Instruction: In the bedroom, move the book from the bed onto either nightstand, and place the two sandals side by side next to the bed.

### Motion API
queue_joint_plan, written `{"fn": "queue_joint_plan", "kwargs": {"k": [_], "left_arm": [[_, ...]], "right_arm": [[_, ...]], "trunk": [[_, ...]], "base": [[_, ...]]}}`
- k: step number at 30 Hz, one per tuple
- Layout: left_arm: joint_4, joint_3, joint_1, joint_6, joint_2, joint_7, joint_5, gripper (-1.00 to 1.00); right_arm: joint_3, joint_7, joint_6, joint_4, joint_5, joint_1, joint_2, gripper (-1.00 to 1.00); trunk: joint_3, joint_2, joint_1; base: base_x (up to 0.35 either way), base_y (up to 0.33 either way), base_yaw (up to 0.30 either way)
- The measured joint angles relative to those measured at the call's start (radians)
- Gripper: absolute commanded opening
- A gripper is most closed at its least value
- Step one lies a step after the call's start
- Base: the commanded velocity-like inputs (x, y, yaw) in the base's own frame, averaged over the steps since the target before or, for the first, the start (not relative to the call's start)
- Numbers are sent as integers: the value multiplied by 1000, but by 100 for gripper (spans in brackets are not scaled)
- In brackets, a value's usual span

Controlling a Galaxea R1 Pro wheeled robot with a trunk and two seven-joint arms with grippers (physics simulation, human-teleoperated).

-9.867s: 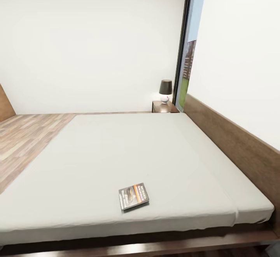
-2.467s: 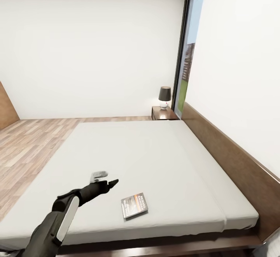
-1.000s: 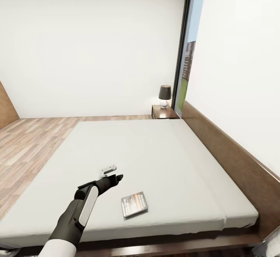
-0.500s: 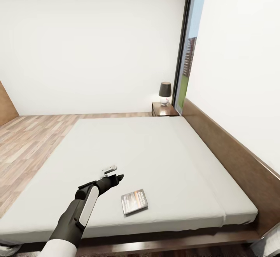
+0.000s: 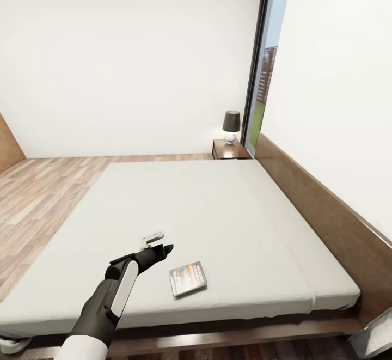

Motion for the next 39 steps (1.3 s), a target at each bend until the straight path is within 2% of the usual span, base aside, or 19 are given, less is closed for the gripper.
{"fn": "queue_joint_plan", "kwargs": {"k": [39], "left_arm": [[2,0,0,0,0,-2,1,100]], "right_arm": [[0,-1,0,0,1,0,1,100]], "trunk": [[-61,0,0]], "base": [[0,0,0]]}}
